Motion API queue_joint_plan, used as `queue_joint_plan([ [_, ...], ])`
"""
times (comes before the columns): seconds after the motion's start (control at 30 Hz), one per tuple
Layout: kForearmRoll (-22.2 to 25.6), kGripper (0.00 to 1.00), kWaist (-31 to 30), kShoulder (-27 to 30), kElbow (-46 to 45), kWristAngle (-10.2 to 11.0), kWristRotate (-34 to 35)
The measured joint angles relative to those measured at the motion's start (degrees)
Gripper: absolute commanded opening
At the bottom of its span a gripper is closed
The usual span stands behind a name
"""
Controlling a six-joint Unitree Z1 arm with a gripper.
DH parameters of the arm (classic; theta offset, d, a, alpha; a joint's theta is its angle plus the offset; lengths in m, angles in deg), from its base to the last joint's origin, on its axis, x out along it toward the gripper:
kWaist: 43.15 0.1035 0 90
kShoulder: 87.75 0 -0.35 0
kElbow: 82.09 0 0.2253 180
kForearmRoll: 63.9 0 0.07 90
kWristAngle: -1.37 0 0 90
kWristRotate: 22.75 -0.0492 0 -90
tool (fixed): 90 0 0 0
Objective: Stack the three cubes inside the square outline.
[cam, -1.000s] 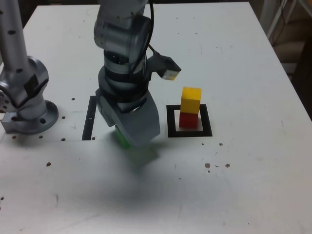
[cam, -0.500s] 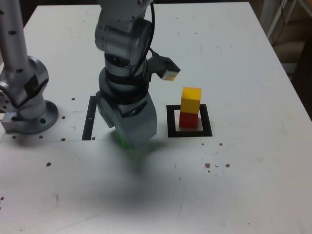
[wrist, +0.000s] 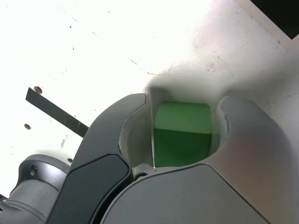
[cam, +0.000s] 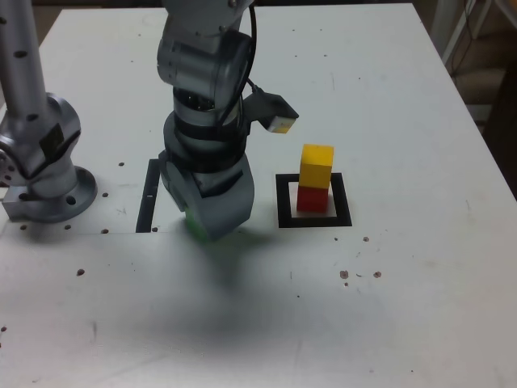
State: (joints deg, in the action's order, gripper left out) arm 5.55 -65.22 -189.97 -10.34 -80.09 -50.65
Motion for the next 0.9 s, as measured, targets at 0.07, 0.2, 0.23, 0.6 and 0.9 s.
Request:
queue_joint_plan([
  [0.07,0.2,0.29,0.0,0.0,0.1,0.0,0.0],
  [0.2,1.8,0.29,0.0,0.0,0.6,0.4,1.0],
  [0.23,2.4,0.29,0.0,0.1,1.0,0.7,1.4],
  [0.6,16.9,0.29,0.0,3.1,12.4,2.7,5.2],
  [0.9,32.1,0.30,0.0,3.2,28.0,3.9,8.9],
])
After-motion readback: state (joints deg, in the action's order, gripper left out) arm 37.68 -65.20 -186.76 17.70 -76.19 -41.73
